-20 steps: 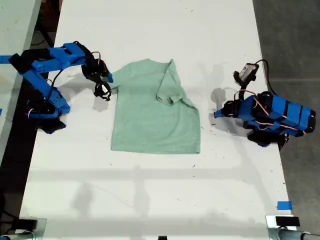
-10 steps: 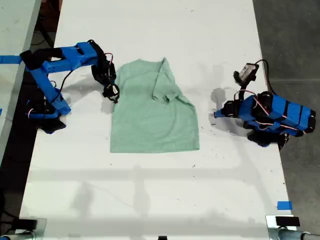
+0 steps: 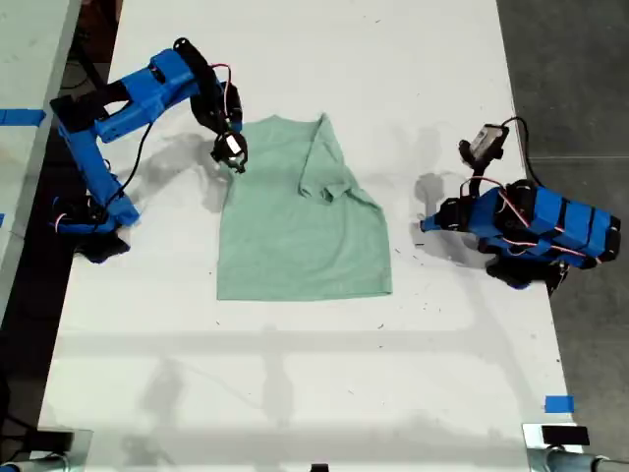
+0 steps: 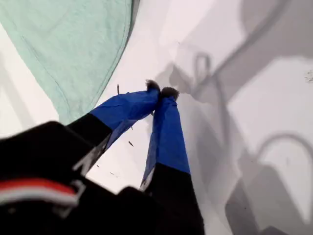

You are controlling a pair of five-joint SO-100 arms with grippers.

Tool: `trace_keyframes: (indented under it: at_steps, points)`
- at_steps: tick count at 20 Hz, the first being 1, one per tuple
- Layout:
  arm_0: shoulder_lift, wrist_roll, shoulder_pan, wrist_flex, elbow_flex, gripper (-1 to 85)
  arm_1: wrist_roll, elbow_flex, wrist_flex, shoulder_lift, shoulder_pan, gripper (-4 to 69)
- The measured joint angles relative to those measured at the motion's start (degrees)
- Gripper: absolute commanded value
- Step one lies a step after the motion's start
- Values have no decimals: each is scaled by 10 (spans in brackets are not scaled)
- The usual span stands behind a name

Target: Fold t shirt

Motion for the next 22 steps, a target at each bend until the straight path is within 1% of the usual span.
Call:
trace_keyframes:
  at_steps: [2, 5, 10, 15, 16, 17, 18, 20, 22]
  points:
    - [-43, 1, 29, 4, -94, -1, 0, 0, 0, 0, 0, 12]
    - [-127, 27, 94, 5, -192, -1, 0, 0, 0, 0, 0, 12]
    - [-148, 119, 161, 4, -206, -1, 0, 0, 0, 0, 0, 12]
    - [-221, 189, 185, 3, -185, -1, 0, 0, 0, 0, 0, 12]
    - [-242, 189, 187, 2, -185, 16, 0, 0, 0, 0, 0, 12]
    - [-261, 196, 188, 2, -187, 203, 0, 0, 0, 0, 0, 12]
    - [-275, 195, 189, 2, -190, 261, 0, 0, 0, 0, 0, 12]
    - [-279, 200, 194, 2, -191, 278, 0, 0, 0, 0, 0, 12]
    - [-279, 208, 199, 2, -191, 251, 0, 0, 0, 0, 0, 12]
